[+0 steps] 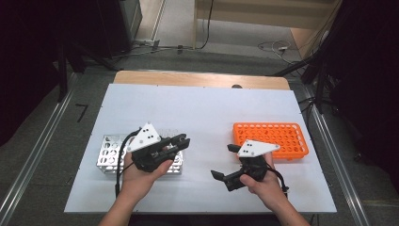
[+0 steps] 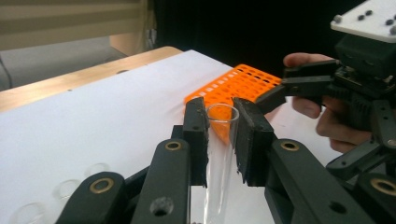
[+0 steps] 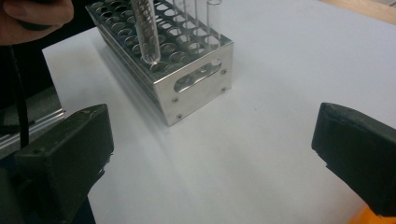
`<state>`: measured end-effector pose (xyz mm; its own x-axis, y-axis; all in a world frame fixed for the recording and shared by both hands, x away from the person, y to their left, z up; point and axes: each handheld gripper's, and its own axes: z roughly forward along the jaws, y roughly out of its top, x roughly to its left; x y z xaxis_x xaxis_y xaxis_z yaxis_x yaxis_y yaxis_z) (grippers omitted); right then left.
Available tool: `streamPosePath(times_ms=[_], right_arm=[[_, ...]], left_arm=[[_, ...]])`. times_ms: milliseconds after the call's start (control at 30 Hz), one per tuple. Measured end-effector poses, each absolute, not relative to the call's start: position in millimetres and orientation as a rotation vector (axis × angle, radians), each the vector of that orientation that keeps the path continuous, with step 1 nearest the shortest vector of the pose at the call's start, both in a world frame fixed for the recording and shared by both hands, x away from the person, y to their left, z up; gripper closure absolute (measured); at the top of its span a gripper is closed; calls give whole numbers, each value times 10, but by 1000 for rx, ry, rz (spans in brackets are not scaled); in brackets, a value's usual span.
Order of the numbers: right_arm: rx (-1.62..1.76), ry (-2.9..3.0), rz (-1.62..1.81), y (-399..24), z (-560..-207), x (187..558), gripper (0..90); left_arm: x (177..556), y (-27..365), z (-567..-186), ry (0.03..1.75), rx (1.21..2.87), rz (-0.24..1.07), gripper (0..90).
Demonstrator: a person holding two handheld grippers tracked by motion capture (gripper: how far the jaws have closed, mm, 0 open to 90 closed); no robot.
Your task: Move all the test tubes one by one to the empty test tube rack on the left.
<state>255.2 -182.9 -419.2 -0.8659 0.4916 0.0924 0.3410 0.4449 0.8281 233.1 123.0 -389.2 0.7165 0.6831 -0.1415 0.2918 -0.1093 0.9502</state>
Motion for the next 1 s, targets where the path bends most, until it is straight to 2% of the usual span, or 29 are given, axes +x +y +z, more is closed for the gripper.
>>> streamPosePath(times_ms=[567,1000], right_arm=[[838,2449,1367,-2205,-4237,2665,0],[936,2387,1317,-2610,-4280,2640,0]], left_arm=[[2501,1924,-3875,957,1593,519,750],[2587,2122,-4000,1033,1571,577,750]])
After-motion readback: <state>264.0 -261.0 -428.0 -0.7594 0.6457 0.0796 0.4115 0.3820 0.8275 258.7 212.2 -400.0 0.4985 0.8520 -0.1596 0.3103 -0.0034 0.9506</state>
